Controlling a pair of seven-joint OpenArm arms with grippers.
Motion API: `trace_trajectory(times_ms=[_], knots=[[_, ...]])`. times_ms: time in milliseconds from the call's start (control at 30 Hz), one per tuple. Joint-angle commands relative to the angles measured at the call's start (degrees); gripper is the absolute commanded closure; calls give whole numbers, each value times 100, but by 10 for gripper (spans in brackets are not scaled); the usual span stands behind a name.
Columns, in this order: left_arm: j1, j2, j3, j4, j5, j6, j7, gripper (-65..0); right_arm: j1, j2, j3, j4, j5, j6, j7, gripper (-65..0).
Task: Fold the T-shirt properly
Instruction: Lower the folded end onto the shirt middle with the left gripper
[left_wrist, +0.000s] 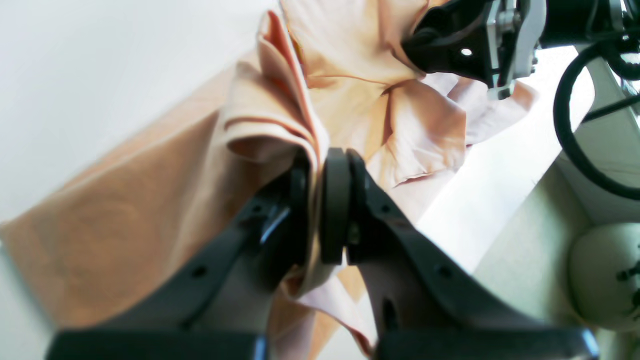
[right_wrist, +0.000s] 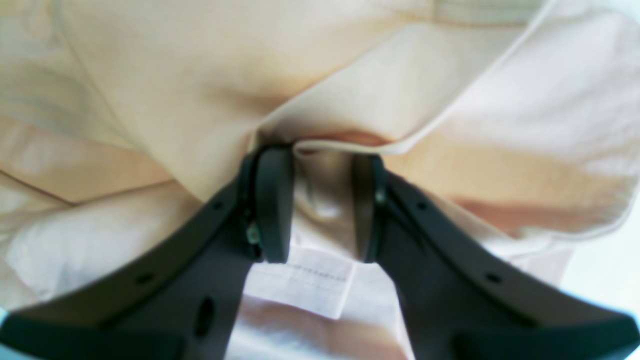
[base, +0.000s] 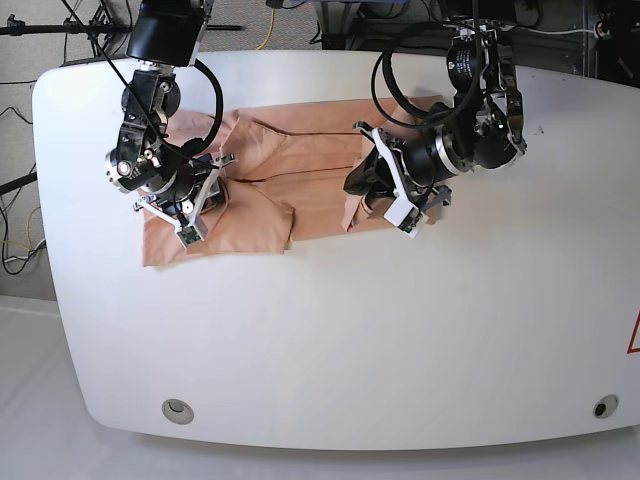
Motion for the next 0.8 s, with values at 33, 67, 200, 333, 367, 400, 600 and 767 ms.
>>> trace_trajectory(times_ms=[33,67,200,333,367,400,600,767], knots=[[-129,75,92,48,-165,-8,-139,0,60,37,-12,64,33,-5,-18,-199],[-135,78,115,35,-167,-11,-145,0,62,38,-13,66,33,-5,-17,-199],[-156,81,203,-32,-180,-22,-174,0,57,37,-17,66,35,-5,-19,-199],[-131,91,207,-98,-178,-39,-187,0,55,37,-14,73,30,-5,-18,-199],[-113,94,182,-111,-164,-49,-182,0,52,35,-9,80,21,-5,-19,-200],[-116,98,175,-129,-165,-48,-190,0,49,37,-8,84,23,-5,-20,-200],[-132,124,159,-263,-176,-57,-227,0,48,37,-8,96,31,-5,-31,-199],[-258,154,206,-467,-139,-107,-283,-90,32,41,-23,81,16,-5,-23,-198]])
